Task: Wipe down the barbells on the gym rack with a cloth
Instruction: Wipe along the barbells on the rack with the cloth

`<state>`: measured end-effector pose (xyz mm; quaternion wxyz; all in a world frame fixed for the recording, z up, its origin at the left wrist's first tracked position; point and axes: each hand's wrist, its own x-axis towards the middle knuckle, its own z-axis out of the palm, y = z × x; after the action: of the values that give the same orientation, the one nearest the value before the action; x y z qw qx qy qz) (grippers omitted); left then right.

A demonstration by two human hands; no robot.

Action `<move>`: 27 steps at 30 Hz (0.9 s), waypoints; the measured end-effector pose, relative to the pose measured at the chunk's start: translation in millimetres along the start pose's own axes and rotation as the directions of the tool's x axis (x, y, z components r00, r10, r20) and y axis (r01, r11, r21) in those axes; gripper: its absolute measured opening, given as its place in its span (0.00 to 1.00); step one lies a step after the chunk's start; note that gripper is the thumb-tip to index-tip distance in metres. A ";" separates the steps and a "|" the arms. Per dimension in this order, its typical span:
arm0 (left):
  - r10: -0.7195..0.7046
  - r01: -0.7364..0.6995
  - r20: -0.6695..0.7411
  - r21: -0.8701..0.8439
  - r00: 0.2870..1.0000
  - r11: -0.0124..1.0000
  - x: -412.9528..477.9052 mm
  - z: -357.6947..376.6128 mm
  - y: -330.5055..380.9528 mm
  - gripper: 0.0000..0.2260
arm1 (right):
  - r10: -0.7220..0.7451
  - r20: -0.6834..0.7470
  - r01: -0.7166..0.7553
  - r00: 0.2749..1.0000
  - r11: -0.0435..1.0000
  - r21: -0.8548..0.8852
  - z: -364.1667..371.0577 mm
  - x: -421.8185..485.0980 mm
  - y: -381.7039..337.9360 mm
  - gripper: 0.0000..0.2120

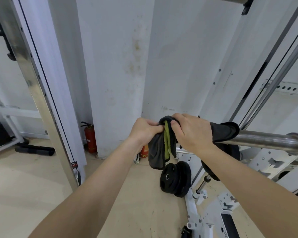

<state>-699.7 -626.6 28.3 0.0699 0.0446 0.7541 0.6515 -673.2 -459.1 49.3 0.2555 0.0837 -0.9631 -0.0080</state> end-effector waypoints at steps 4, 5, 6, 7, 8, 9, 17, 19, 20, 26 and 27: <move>0.287 -0.285 -0.043 0.063 0.957 0.957 -9.1 5.3 -22.0 0.07 | 0.003 -0.015 -0.003 1.000 1.000 0.030 -0.6 2.5 1.0 0.20; 0.343 -0.336 -0.072 0.094 0.937 0.937 -10.8 7.3 -27.0 0.08 | 0.001 -0.021 0.000 1.000 1.000 0.027 -0.3 2.4 1.0 0.19; 0.388 -0.377 -0.099 0.111 0.916 0.919 -12.8 9.4 -30.6 0.09 | -0.003 -0.024 0.003 1.000 1.000 0.025 -0.1 2.1 1.2 0.19; 0.428 -0.414 -0.121 0.129 0.895 0.901 -14.2 10.8 -33.3 0.09 | -0.005 -0.026 0.006 1.000 1.000 0.024 0.2 2.1 1.6 0.20; 0.472 -0.452 -0.135 0.154 0.871 0.879 -15.4 11.9 -35.5 0.10 | -0.006 -0.025 0.006 1.000 1.000 0.025 0.7 2.2 1.9 0.20; 0.515 -0.488 -0.140 0.190 0.845 0.852 -15.5 12.5 -37.6 0.11 | -0.004 -0.022 0.004 1.000 1.000 0.025 1.3 2.4 2.4 0.20; 0.506 -0.502 -0.040 0.076 0.862 0.862 -29.5 12.4 -51.1 0.17 | -0.006 0.002 0.005 1.000 0.998 0.058 0.2 3.8 3.9 0.15; 0.540 -0.525 -0.102 0.143 0.836 0.839 -30.6 18.8 -52.2 0.18 | -0.014 0.024 0.013 1.000 0.997 0.073 -1.4 5.3 4.4 0.14; 0.556 -0.533 -0.147 0.171 0.818 0.829 -30.3 22.4 -51.0 0.16 | -0.017 0.029 0.015 0.999 0.997 0.076 -2.3 5.7 4.3 0.15; 0.460 -0.439 -0.245 0.140 0.853 0.888 -25.3 22.3 -39.7 0.09 | -0.044 -0.048 0.045 0.998 0.999 0.004 1.5 0.6 2.6 0.27; 0.426 -0.408 -0.229 0.125 0.875 0.904 -23.6 19.1 -35.8 0.08 | -0.047 -0.058 0.046 0.997 0.999 -0.008 2.6 -0.4 2.5 0.27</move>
<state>-672.5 -616.9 -8.6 -0.1697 0.1259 0.7528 0.6235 -674.5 -456.6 47.0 0.2836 0.1055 -0.9530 -0.0149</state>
